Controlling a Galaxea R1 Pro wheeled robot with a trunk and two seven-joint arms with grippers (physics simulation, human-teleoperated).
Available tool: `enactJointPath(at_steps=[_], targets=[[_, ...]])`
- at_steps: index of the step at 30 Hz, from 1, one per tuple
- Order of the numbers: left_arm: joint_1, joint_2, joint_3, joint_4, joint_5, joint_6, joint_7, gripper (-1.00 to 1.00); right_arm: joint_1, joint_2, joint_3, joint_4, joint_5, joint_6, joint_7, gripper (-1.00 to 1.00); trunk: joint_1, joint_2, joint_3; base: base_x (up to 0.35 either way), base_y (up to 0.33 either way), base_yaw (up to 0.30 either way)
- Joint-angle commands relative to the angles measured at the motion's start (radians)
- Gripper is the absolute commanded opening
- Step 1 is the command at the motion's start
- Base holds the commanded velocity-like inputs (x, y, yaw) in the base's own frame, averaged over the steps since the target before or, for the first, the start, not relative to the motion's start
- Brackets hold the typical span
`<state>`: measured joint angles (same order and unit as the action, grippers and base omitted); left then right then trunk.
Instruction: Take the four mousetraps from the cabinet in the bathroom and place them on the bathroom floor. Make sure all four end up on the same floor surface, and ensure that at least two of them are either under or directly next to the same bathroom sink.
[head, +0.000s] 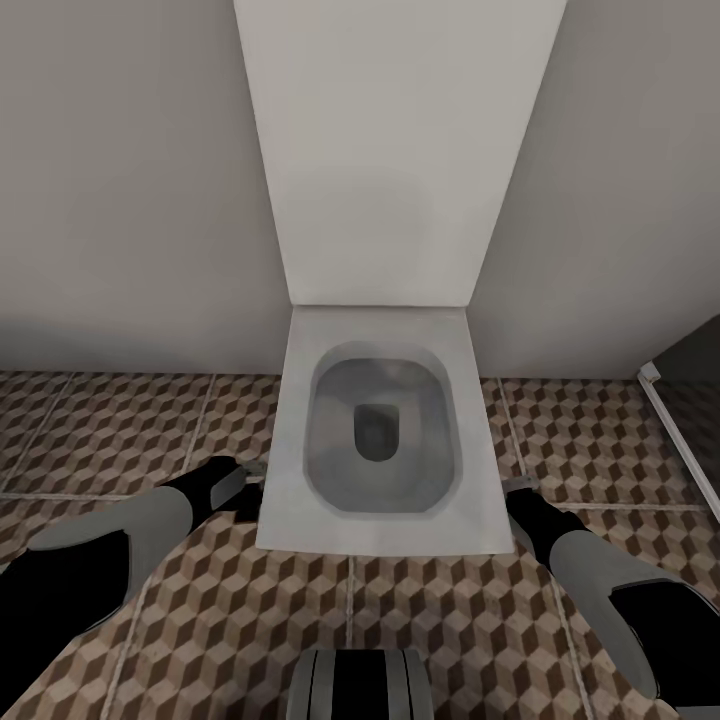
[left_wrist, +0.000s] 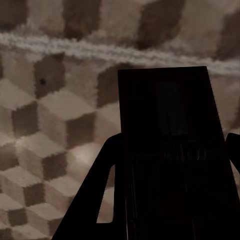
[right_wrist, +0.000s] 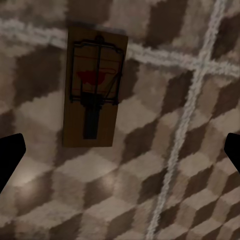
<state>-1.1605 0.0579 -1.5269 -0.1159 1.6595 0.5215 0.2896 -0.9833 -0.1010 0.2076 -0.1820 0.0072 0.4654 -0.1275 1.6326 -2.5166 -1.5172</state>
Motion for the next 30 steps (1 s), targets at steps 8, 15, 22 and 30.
enactJointPath(at_steps=[8, 15, 22, 30], targets=[[-0.001, 0.0, -0.067, -0.003, 0.01, 0.0, 0.017, -1.0, 0.0, 0.0, 0.004, -0.002, 0.001, 0.007, -0.001, 1.0, 0.0, 0.0, -0.001, 0.0, 0.0, 0.0], [-0.001, -0.001, -0.133, -0.004, 0.012, -0.005, 0.018, -1.0, 0.0, 0.0, 0.004, -0.002, 0.002, 0.007, -0.001, 1.0, 0.0, 0.0, -0.001, 0.0, 0.0, 0.0], [-0.001, -0.003, -0.137, -0.008, 0.013, -0.007, 0.014, -1.0, 0.0, 0.0, 0.004, -0.002, 0.002, 0.007, -0.001, 1.0, 0.0, 0.0, -0.001, 0.0, 0.0, 0.0], [-0.001, -0.002, -0.137, -0.008, 0.013, -0.008, 0.012, -1.0, 0.0, 0.0, 0.004, -0.002, 0.002, 0.007, -0.001, 1.0, 0.0, 0.0, -0.001, 0.0, 0.0, 0.0]])
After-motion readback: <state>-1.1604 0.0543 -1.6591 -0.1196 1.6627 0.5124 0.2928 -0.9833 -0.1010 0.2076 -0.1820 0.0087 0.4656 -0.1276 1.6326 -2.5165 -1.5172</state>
